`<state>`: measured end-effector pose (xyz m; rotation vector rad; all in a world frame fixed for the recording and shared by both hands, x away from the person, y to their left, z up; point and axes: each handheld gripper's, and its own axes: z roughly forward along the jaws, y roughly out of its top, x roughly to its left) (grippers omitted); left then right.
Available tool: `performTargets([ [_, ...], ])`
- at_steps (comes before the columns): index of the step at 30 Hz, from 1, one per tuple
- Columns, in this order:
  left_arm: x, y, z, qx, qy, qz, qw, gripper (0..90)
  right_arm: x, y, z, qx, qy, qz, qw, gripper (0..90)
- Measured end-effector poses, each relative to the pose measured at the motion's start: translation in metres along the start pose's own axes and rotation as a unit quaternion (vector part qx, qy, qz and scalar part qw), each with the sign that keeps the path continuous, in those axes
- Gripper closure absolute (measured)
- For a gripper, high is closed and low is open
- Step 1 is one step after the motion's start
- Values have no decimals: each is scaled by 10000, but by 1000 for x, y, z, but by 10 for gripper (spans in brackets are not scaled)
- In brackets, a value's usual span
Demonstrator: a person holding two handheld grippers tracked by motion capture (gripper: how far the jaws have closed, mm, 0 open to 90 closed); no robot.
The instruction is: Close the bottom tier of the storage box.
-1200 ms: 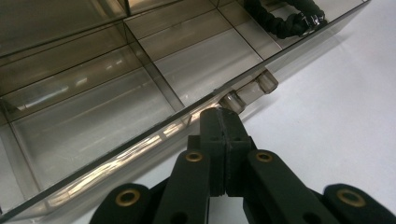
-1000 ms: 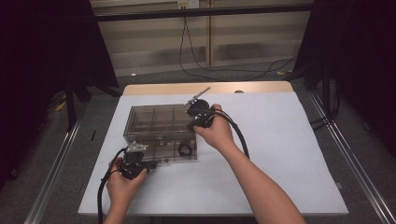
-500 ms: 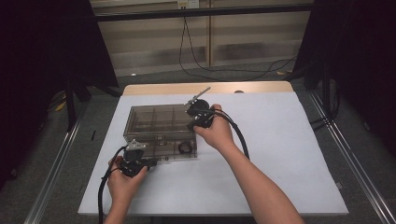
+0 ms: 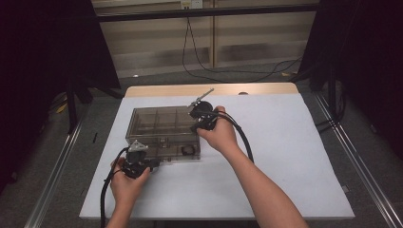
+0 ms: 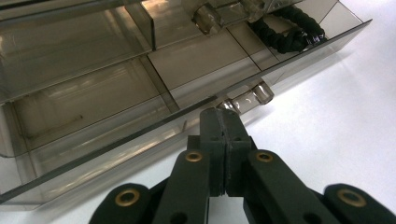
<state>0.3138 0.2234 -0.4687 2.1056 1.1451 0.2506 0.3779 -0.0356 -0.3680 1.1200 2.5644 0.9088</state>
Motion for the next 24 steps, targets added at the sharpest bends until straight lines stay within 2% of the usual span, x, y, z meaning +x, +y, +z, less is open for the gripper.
performTargets([
  [12, -1, 4, 2, -137, 78, -56, 9999, 894, 0, 0, 0, 0, 6, 32, 10000, 838],
  [14, 0, 4, 3, -136, 85, -4, 9999, 894, 1, 0, 0, 14, 0, 42, 10000, 838],
  [15, -1, 4, 4, -159, 69, -54, 9998, 893, 0, 0, 0, 4, -5, 27, 10000, 838],
  [20, 1, 5, 4, -190, 71, -19, 9998, 891, 1, 0, 0, 3, -12, 13, 10000, 839],
  [24, 0, 6, 5, -251, 92, -72, 9996, 889, 1, 0, 0, -2, -24, 41, 10000, 839],
])
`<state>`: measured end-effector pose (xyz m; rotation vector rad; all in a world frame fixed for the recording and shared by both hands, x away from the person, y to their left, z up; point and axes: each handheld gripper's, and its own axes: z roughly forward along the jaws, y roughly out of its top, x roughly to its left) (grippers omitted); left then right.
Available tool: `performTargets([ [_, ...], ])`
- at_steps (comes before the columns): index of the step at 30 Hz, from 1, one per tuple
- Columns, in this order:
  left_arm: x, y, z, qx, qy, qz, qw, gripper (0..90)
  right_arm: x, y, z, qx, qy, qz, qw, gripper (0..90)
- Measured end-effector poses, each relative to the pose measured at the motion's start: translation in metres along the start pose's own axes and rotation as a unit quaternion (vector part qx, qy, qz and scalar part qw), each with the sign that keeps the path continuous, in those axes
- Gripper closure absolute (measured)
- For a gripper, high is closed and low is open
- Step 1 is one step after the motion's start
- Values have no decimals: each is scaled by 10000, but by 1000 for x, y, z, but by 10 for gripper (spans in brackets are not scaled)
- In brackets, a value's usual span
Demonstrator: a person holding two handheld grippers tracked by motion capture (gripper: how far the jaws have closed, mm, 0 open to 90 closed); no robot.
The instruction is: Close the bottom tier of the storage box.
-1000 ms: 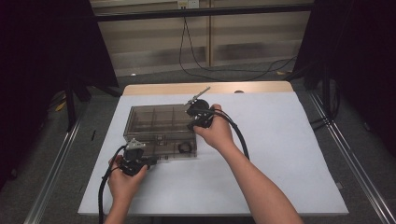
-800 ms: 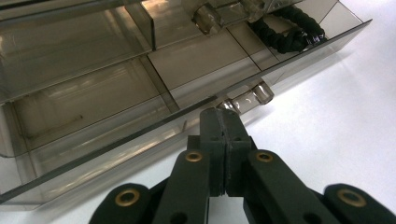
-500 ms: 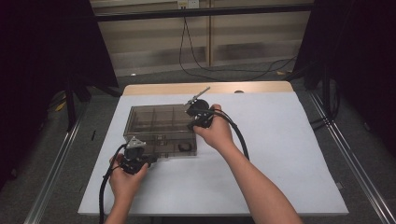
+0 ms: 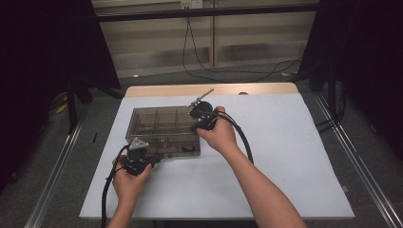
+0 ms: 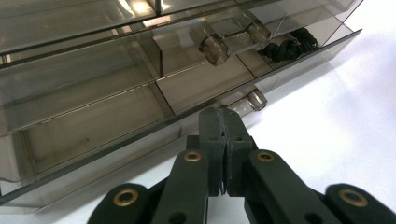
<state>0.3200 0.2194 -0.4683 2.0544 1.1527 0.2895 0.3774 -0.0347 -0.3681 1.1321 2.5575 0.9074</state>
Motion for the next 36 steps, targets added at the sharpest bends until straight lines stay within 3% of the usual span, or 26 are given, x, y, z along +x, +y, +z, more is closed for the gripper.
performTargets([
  [15, 0, 1, 3, -124, 107, 3, 9999, 874, 0, 0, 1, -21, -23, 9, 10000, 839],
  [25, 0, 2, 5, -169, 8, 5, 9999, 848, 1, 0, 0, -15, -31, 15, 10000, 839],
  [36, 0, 3, 9, -211, 73, -29, 9997, 820, 1, 0, 0, -16, -40, 23, 10000, 839],
])
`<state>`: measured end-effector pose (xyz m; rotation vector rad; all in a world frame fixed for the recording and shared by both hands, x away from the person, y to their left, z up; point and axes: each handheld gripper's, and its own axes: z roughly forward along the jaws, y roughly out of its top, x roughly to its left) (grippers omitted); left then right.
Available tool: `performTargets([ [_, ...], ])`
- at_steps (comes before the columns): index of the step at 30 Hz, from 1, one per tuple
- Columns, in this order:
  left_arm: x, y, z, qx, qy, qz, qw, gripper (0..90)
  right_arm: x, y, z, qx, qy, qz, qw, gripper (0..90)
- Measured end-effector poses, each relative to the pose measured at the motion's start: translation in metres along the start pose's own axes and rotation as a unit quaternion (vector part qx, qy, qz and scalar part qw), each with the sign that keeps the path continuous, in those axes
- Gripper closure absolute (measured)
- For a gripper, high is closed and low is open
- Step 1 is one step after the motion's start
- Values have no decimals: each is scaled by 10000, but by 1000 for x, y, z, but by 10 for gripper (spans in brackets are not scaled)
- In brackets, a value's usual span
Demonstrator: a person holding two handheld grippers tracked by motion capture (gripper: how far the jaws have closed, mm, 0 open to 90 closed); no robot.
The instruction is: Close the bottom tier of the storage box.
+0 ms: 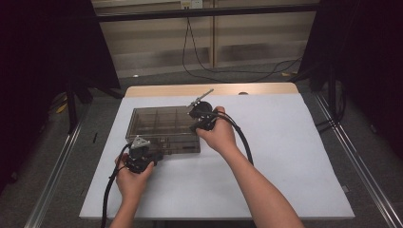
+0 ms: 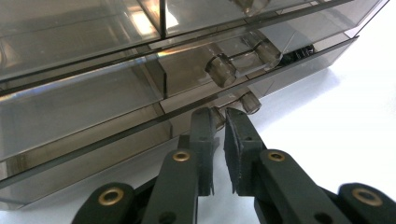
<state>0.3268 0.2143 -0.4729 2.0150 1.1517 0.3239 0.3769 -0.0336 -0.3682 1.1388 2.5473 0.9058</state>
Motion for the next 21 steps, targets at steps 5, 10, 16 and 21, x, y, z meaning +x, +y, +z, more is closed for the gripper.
performTargets([
  [5, 1, 0, 2, -12, 54, 85, 9999, 810, 0, 0, 0, -8, -2, 4, 10000, 838],
  [10, 2, 1, 3, -17, 33, 83, 10000, 799, 0, 0, 0, -38, -26, -21, 10000, 834],
  [16, 2, 0, 5, 82, 54, 111, 9999, 760, -2, -2, 0, -109, 14, 81, 9999, 801],
  [21, 4, -1, 1, 73, 23, 97, 9999, 659, -3, -4, 0, -161, 35, 27, 9999, 767],
])
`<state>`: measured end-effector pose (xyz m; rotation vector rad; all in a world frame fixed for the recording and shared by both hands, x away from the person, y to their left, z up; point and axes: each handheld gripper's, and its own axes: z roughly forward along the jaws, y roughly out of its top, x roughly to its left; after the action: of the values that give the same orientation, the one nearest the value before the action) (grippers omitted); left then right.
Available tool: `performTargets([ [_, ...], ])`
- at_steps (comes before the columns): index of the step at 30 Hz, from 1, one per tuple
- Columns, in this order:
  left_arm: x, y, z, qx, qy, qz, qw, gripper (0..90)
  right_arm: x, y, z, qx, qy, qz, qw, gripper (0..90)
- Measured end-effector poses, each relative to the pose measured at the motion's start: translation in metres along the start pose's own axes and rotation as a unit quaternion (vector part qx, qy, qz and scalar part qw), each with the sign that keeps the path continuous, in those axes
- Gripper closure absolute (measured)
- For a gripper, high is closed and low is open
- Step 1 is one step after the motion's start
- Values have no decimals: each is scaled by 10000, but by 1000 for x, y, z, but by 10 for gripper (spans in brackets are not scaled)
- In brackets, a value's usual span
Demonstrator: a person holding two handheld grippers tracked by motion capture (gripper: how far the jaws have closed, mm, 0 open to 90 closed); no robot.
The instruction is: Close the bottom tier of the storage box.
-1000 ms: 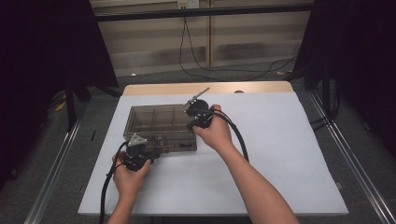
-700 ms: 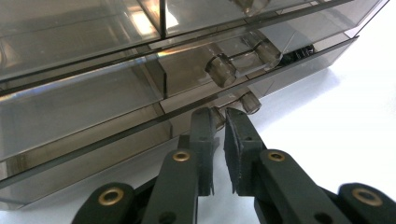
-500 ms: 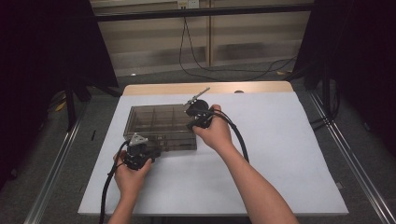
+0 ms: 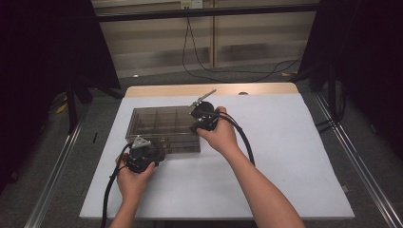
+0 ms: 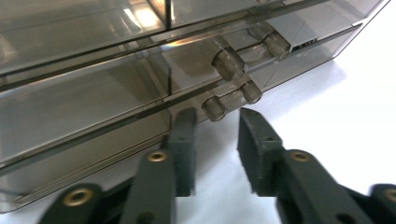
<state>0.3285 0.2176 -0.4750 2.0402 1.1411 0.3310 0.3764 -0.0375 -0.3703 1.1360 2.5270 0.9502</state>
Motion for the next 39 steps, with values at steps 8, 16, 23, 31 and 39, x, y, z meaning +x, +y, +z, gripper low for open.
performTargets([
  [8, 8, -2, -13, 25, -98, -232, 9997, 437, 4, -5, -4, -51, 71, -55, 9999, 578],
  [16, 8, -2, -23, -11, -82, -153, 9998, 295, -5, -20, -17, -185, 121, 58, 9997, 473],
  [23, 4, -3, -27, -28, -26, -72, 10000, 197, -9, -31, -29, -226, 152, 95, 9996, 400],
  [31, 1, -5, -30, 18, -59, -4, 10000, 117, -11, -43, -39, -248, 128, 123, 9995, 302],
  [39, -1, -5, -29, 19, -55, 35, 10000, 84, -17, -59, -48, -344, 108, 67, 9993, 244],
])
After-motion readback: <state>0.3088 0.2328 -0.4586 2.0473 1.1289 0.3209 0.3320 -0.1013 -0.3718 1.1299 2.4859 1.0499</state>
